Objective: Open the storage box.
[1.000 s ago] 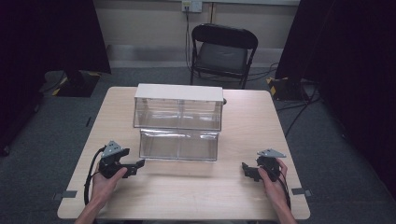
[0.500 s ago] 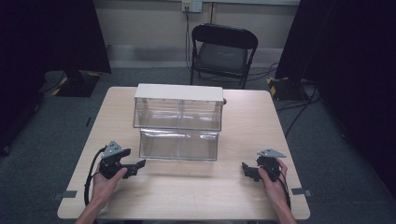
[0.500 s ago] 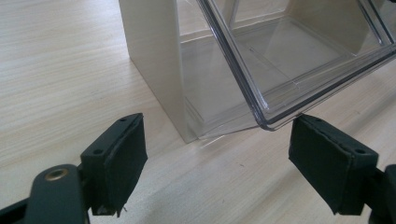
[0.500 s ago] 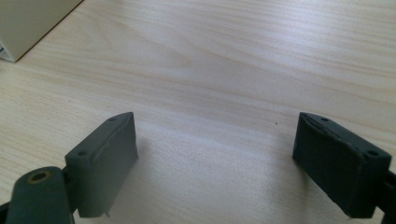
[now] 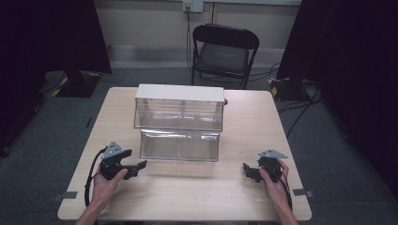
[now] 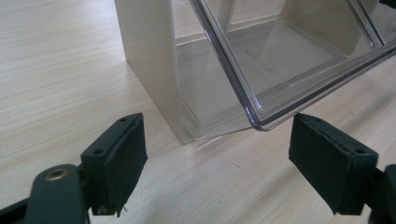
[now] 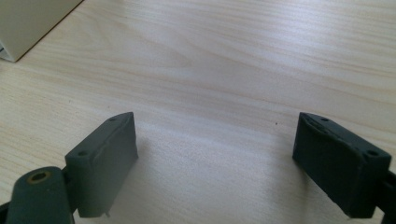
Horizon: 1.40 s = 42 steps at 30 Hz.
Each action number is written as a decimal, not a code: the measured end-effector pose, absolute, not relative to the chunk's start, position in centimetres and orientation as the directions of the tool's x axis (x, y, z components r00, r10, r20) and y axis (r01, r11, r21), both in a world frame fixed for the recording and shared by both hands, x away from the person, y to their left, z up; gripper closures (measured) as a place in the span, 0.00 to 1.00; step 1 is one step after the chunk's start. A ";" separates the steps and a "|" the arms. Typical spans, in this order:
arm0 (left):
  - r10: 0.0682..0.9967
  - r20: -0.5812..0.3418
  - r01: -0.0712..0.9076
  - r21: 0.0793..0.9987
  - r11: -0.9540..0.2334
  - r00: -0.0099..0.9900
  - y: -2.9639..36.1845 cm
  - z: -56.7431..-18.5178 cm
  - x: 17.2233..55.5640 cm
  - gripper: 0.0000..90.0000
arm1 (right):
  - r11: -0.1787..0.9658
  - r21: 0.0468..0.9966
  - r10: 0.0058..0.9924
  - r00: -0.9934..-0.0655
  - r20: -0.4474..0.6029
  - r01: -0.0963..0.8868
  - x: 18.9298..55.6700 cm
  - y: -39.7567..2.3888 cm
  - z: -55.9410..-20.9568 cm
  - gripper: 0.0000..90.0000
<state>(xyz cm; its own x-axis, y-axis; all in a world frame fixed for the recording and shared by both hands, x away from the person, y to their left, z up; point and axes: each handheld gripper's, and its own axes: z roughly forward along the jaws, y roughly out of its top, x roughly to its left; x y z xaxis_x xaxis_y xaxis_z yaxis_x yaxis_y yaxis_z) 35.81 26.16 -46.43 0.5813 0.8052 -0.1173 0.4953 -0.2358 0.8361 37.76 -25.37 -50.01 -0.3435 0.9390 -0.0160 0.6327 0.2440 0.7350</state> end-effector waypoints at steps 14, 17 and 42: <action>0.794 -0.114 0.467 0.854 -0.228 0.597 26.2 -46.1 35.5 0.20 | 0.244 0.735 0.939 -0.343 -0.017 0.632 37.8 -25.4 -50.0 0.15; 0.791 -0.110 0.463 0.856 -0.232 0.601 26.2 -46.1 35.5 0.20 | 0.244 0.735 0.939 -0.343 -0.017 0.632 37.8 -25.4 -50.0 0.15; 0.789 -0.137 0.456 0.868 -0.195 0.599 26.0 -45.6 35.5 0.20 | 0.245 0.735 0.938 -0.347 -0.015 0.632 37.8 -25.4 -50.0 0.15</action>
